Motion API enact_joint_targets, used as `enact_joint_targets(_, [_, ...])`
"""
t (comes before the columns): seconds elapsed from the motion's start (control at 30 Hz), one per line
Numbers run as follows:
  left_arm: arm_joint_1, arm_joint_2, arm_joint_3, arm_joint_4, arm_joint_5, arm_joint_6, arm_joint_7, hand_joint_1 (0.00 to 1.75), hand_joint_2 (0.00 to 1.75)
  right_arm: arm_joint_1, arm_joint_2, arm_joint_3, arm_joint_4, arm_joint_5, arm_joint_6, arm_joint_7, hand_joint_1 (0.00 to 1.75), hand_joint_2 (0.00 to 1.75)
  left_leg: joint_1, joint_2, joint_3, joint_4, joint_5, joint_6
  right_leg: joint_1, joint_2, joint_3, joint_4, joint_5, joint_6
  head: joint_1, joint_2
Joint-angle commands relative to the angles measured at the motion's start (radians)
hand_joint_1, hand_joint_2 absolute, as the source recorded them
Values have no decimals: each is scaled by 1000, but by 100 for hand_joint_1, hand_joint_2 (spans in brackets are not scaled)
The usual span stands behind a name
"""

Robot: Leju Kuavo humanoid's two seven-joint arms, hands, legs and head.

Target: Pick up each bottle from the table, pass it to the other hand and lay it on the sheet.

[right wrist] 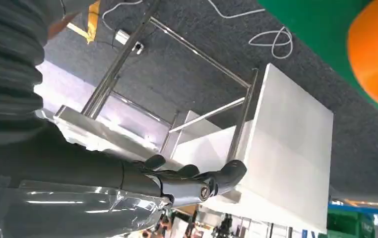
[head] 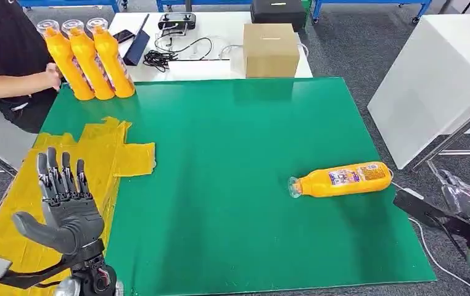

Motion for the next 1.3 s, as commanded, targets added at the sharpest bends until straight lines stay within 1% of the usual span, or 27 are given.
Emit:
enact_joint_targets(0.03, [-29,12,-4,60,7,-9,2,0,0,-108,52,98,133,3,-1,-3,0,175,1,1,3,-2,0,-1,1,1,3,-3,1,0,0,0])
enact_joint_targets(0.07, [-30,12,-4,58,6,-8,2,0,0,-127,62,114,146,8,0,-3,0,175,1,2,4,-2,-1,-2,1,2,4,-3,1,-1,0,0])
enact_joint_targets(0.17, [-37,13,-8,53,8,-9,8,0,0,-229,99,196,242,45,-20,-5,0,175,1,5,3,-2,0,-1,1,5,3,-3,2,0,0,0])
enact_joint_targets(0.23, [-38,14,-12,55,10,-11,15,0,0,-270,118,232,288,60,-38,-1,0,175,2,8,3,-2,0,-2,2,7,3,-3,3,-1,0,0])
enact_joint_targets(0.3, [-39,14,-11,52,12,-13,16,0,0,-292,127,250,307,65,-43,-1,0,175,2,7,3,-2,0,-2,2,5,3,-4,3,-1,0,0])
enact_joint_targets(0.33, [-39,14,-11,52,12,-13,16,0,0,-292,127,250,307,65,-43,-1,0,175,1,5,3,-2,0,-1,2,4,2,-3,2,-1,0,0])
enact_joint_targets(0.37, [-39,14,-11,52,12,-13,16,0,0,-292,127,250,307,65,-43,-1,0,175,2,8,4,-3,1,-2,2,7,3,-4,3,-1,0,0])
enact_joint_targets(0.4, [-39,14,-11,52,12,-13,16,0,0,-292,127,250,307,65,-43,-1,0,175,2,4,3,-2,0,-1,2,3,3,-3,2,-1,0,0])
enact_joint_targets(0.5, [-36,15,-12,52,12,-14,15,0,0,-294,125,254,315,67,-47,-4,0,175,1,4,3,-2,0,-1,1,3,3,-3,1,0,1,0])
enact_joint_targets(0.7, [-38,17,-9,40,11,-14,19,0,0,-361,161,295,374,111,-83,0,0,175,1,5,2,-2,0,-1,1,4,2,-2,1,0,0,0])
enact_joint_targets(0.8, [-36,17,-7,41,11,-13,22,0,0,-374,163,296,379,111,-84,0,0,175,1,5,2,-1,0,-2,1,5,2,-1,2,-1,0,0])
enact_joint_targets(0.93, [-42,18,-5,42,11,-15,23,0,0,-437,189,330,460,131,-82,-11,0,175,1,4,1,-1,0,-1,1,3,1,-1,1,0,0,0])
enact_joint_targets(0.97, [-42,18,-5,42,11,-15,23,0,0,-437,189,330,460,131,-82,-11,0,175,1,5,2,-1,0,-1,1,5,2,-1,2,0,0,0])
enact_joint_targets(1.07, [-46,18,-5,45,11,-16,24,0,0,-447,196,336,472,136,-88,-15,0,175,1,3,1,-1,0,-1,1,2,2,-1,1,0,0,0])
enact_joint_targets(1.27, [-49,20,0,39,12,-16,36,0,0,-512,226,372,537,147,-95,-19,0,175,1,6,2,-1,0,-1,1,5,2,-1,1,-1,0,0])
enact_joint_targets(1.3, [-50,21,-1,40,12,-16,37,0,0,-520,233,378,547,149,-94,-20,0,175,1,5,1,-1,0,-1,1,4,1,0,1,0,0,0])
